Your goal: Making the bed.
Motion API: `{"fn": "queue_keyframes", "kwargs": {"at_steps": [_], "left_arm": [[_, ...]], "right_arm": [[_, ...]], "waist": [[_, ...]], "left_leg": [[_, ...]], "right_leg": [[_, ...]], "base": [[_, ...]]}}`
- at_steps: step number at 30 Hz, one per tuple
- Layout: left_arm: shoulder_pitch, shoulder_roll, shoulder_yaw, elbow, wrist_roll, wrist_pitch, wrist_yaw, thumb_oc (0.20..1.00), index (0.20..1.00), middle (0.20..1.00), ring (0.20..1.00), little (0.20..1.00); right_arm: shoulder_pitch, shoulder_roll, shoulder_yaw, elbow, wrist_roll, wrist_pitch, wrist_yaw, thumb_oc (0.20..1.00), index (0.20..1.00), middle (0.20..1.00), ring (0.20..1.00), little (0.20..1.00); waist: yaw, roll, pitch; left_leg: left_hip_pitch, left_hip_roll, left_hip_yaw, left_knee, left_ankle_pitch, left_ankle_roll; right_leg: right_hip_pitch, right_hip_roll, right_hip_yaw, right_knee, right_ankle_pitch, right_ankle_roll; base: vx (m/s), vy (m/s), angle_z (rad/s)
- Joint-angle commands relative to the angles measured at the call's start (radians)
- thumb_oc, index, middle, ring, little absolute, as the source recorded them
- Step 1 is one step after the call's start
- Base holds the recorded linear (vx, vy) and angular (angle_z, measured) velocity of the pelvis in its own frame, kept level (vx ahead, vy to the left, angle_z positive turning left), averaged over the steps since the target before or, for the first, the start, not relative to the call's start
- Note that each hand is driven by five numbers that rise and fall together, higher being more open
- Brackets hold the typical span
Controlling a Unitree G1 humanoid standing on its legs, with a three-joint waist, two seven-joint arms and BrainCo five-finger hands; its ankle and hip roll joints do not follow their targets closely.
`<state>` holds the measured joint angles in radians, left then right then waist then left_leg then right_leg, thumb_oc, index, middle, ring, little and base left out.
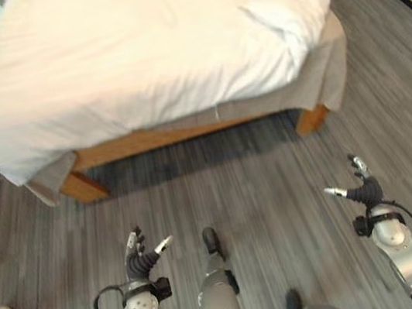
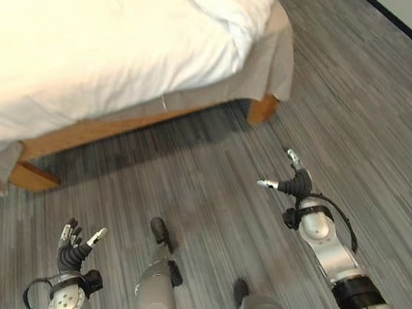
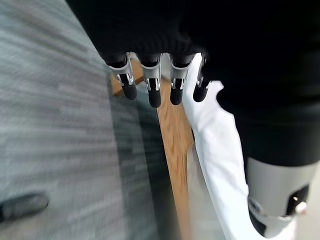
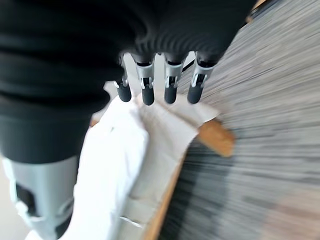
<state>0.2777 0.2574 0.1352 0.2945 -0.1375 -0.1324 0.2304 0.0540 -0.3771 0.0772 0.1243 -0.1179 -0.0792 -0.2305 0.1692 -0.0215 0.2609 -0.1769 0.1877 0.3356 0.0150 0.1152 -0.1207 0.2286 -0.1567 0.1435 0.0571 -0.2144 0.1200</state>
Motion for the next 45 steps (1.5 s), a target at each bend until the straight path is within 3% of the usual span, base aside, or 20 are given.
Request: {"fn": "queue_keyframes", "kwargs": {"at_steps": [1, 3, 4, 6, 7, 8, 13, 18, 21, 23, 24, 26, 29, 30, 33, 35, 39, 40, 42, 45], "left_arm": [[-0.027, 0.104, -0.027, -0.065, 0.004, -0.022, -0.013, 1.000, 1.000, 1.000, 1.000, 1.000], [-0.047, 0.120, -0.032, -0.056, -0.003, -0.021, -0.014, 1.000, 1.000, 1.000, 1.000, 1.000], [-0.094, 0.159, -0.042, -0.051, -0.008, -0.023, -0.001, 1.000, 1.000, 1.000, 1.000, 1.000], [-0.106, 0.170, -0.047, -0.055, -0.016, -0.023, -0.001, 1.000, 1.000, 1.000, 1.000, 1.000], [-0.127, 0.184, -0.047, -0.058, -0.022, -0.024, 0.002, 1.000, 1.000, 1.000, 1.000, 1.000], [-0.132, 0.191, -0.045, -0.060, -0.023, -0.027, -0.004, 1.000, 1.000, 1.000, 1.000, 1.000], [-0.140, 0.202, 0.009, -0.059, -0.016, -0.030, -0.011, 1.000, 1.000, 1.000, 1.000, 1.000], [-0.137, 0.189, 0.038, -0.027, -0.048, -0.045, 0.014, 1.000, 1.000, 1.000, 1.000, 1.000], [-0.122, 0.180, 0.041, -0.027, -0.070, -0.052, 0.015, 1.000, 1.000, 1.000, 1.000, 1.000], [-0.121, 0.161, 0.033, -0.036, -0.133, -0.071, 0.045, 1.000, 1.000, 1.000, 1.000, 1.000], [-0.123, 0.159, 0.033, -0.035, -0.134, -0.072, 0.046, 1.000, 1.000, 1.000, 1.000, 1.000], [-0.160, 0.161, -0.009, -0.099, -0.170, -0.096, 0.045, 1.000, 1.000, 1.000, 1.000, 1.000], [-0.218, 0.148, -0.062, -0.196, -0.277, -0.124, 0.007, 1.000, 1.000, 1.000, 1.000, 1.000], [-0.264, 0.147, -0.089, -0.345, -0.386, -0.142, -0.072, 1.000, 1.000, 1.000, 1.000, 1.000], [-0.280, 0.160, -0.111, -0.489, -0.494, -0.144, -0.161, 1.000, 1.000, 1.000, 1.000, 1.000], [-0.300, 0.187, -0.100, -0.593, -0.484, -0.144, -0.189, 1.000, 1.000, 1.000, 1.000, 1.000], [-0.431, 0.232, -0.110, -0.608, -0.366, -0.161, -0.108, 1.000, 1.000, 1.000, 1.000, 1.000], [-0.518, 0.271, -0.118, -0.521, -0.188, -0.152, 0.001, 1.000, 1.000, 1.000, 1.000, 1.000], [-0.626, 0.309, -0.131, -0.346, 0.007, -0.106, 0.140, 1.000, 1.000, 1.000, 1.000, 1.000], [-0.699, 0.339, -0.147, -0.107, 0.149, -0.010, 0.225, 1.000, 1.000, 1.000, 1.000, 1.000]], "right_arm": [[-0.084, 0.037, 0.027, -0.024, -0.010, -0.053, 0.013, 1.000, 1.000, 1.000, 1.000, 1.000], [-0.106, 0.030, 0.032, -0.026, -0.012, -0.049, 0.013, 1.000, 1.000, 1.000, 1.000, 1.000], [-0.153, 0.013, 0.041, -0.032, -0.029, -0.048, 0.004, 1.000, 1.000, 1.000, 1.000, 1.000], [-0.175, 0.002, 0.042, -0.038, -0.033, -0.045, 0.001, 1.000, 1.000, 1.000, 1.000, 1.000], [-0.192, -0.014, 0.036, -0.042, -0.026, -0.045, 0.004, 1.000, 1.000, 1.000, 1.000, 1.000], [-0.197, -0.025, 0.029, -0.045, -0.021, -0.044, 0.006, 1.000, 1.000, 1.000, 1.000, 1.000], [-0.203, -0.049, -0.012, -0.056, -0.029, -0.037, 0.001, 1.000, 1.000, 1.000, 1.000, 1.000], [-0.184, -0.073, -0.041, -0.073, -0.048, -0.035, -0.009, 1.000, 1.000, 1.000, 1.000, 1.000], [-0.177, -0.093, -0.046, -0.071, -0.079, -0.029, -0.019, 1.000, 1.000, 1.000, 1.000, 1.000], [-0.207, -0.116, -0.032, -0.057, -0.127, -0.012, -0.058, 1.000, 1.000, 1.000, 1.000, 1.000], [-0.212, -0.118, -0.029, -0.052, -0.128, -0.013, -0.062, 1.000, 1.000, 1.000, 1.000, 1.000], [-0.310, -0.174, -0.010, -0.007, -0.177, 0.012, -0.123, 1.000, 1.000, 1.000, 1.000, 1.000], [-0.436, -0.231, 0.020, 0.014, -0.201, 0.057, -0.144, 1.000, 1.000, 1.000, 1.000, 1.000], [-0.500, -0.255, 0.050, 0.011, -0.201, 0.071, -0.123, 1.000, 1.000, 1.000, 1.000, 1.000], [-0.506, -0.262, 0.058, 0.002, -0.215, 0.075, -0.099, 1.000, 1.000, 1.000, 1.000, 1.000], [-0.492, -0.249, 0.058, 0.020, -0.236, 0.070, -0.080, 1.000, 1.000, 1.000, 1.000, 1.000], [-0.438, -0.185, 0.080, 0.031, -0.259, 0.069, -0.061, 1.000, 1.000, 1.000, 1.000, 1.000], [-0.411, -0.160, 0.089, 0.034, -0.259, 0.070, -0.064, 1.000, 1.000, 1.000, 1.000, 1.000], [-0.397, -0.147, 0.095, 0.038, -0.263, 0.067, -0.074, 1.000, 1.000, 1.000, 1.000, 1.000], [-0.366, -0.131, 0.108, 0.030, -0.271, 0.060, -0.081, 1.000, 1.000, 1.000, 1.000, 1.000]], "waist": [[-0.024, -0.053, -0.021], [-0.043, -0.023, -0.008], [-0.081, -0.020, 0.009], [-0.101, -0.023, 0.015], [-0.133, -0.039, 0.025], [-0.149, -0.049, 0.026], [-0.193, -0.070, 0.019], [-0.230, -0.077, 0.003], [-0.240, -0.070, -0.013], [-0.253, -0.026, -0.030], [-0.256, -0.021, -0.030], [-0.243, -0.001, -0.031], [-0.229, -0.006, -0.026], [-0.202, -0.034, -0.019], [-0.164, -0.029, -0.008], [-0.157, -0.019, -0.012], [-0.179, -0.044, -0.002], [-0.214, -0.039, 0.003], [-0.224, -0.034, -0.006], [-0.266, -0.039, -0.020]], "left_leg": [[0.016, -0.043, -0.023, -0.068, 0.106, 0.067], [0.073, -0.024, -0.016, -0.080, 0.080, 0.076], [0.143, -0.005, 0.015, -0.091, 0.038, 0.078], [0.168, -0.006, 0.014, -0.095, 0.022, 0.073], [0.214, -0.012, 0.012, -0.099, -0.011, 0.054], [0.235, -0.012, 0.002, -0.098, -0.028, 0.037], [0.334, 0.023, -0.043, -0.102, -0.120, -0.050], [0.456, 0.076, -0.071, -0.102, -0.188, -0.112], [0.489, 0.106, -0.068, -0.102, -0.185, -0.136], [0.486, 0.176, -0.087, -0.047, -0.035, -0.141], [0.482, 0.182, -0.089, -0.047, -0.031, -0.141], [0.409, 0.232, -0.060, 0.110, 0.071, -0.136], [0.315, 0.166, 0.007, 0.208, 0.015, -0.109], [0.187, 0.007, 0.006, 0.200, -0.148, -0.048], [0.145, -0.064, -0.062, 0.114, -0.117, -0.039], [0.199, -0.060, -0.062, 0.027, -0.117, -0.021], [0.270, -0.082, -0.065, -0.070, -0.087, 0.012], [0.293, -0.069, -0.072, -0.097, -0.084, 0.014], [0.301, -0.039, -0.047, -0.102, -0.096, -0.006], [0.339, -0.015, -0.007, -0.102, -0.113, -0.026]], "right_leg": [[0.007, -0.081, -0.120, 0.470, 0.438, 0.127], [-0.072, -0.064, -0.136, 0.593, 0.449, 0.110], [-0.153, -0.166, -0.308, 0.626, 0.420, 0.093], [-0.197, -0.186, -0.369, 0.599, 0.385, 0.090], [-0.269, -0.183, -0.455, 0.504, 0.302, 0.085], [-0.288, -0.178, -0.489, 0.404, 0.286, 0.083], [-0.366, -0.209, -0.500, -0.068, 0.370, 0.113], [-0.403, -0.256, -0.408, -0.111, 0.449, 0.138], [-0.380, -0.251, -0.400, -0.094, 0.451, 0.135], [-0.390, -0.212, -0.398, -0.041, 0.430, 0.113], [-0.391, -0.208, -0.402, -0.040, 0.428, 0.110], [-0.304, -0.160, -0.468, -0.077, 0.382, 0.060], [-0.216, -0.138, -0.515, -0.122, 0.340, 0.033], [-0.182, -0.134, -0.515, -0.131, 0.306, 0.032], [-0.148, -0.088, -0.490, -0.126, 0.272, 0.030], [-0.131, -0.071, -0.493, -0.066, 0.245, 0.034], [-0.190, -0.093, -0.449, 0.118, 0.294, 0.071], [-0.252, -0.092, -0.368, 0.156, 0.307, 0.085], [-0.282, -0.131, -0.364, 0.084, 0.307, 0.084], [-0.304, -0.175, -0.385, -0.008, 0.356, 0.099]], "base": [[0.46, 0.373, -0.43], [0.50, 0.332, 0.14], [0.54, 0.163, 0.57], [0.52, 0.085, 0.08], [0.50, -0.073, -0.06], [0.64, -0.176, 0.20], [0.50, -0.298, 0.48], [0.47, -0.313, 0.37], [0.43, -0.286, 0.33], [0.35, -0.196, 0.12], [0.17, -0.139, -0.23], [0.29, -0.292, -0.34], [0.34, -0.308, 0.27], [0.29, -0.289, 0.28], [0.23, -0.059, 0.04], [0.21, 0.059, -0.18], [0.15, 0.013, 0.06], [0.11, -0.083, 0.30], [0.13, -0.156, 0.13], [0.16, -0.117, -0.34]]}}
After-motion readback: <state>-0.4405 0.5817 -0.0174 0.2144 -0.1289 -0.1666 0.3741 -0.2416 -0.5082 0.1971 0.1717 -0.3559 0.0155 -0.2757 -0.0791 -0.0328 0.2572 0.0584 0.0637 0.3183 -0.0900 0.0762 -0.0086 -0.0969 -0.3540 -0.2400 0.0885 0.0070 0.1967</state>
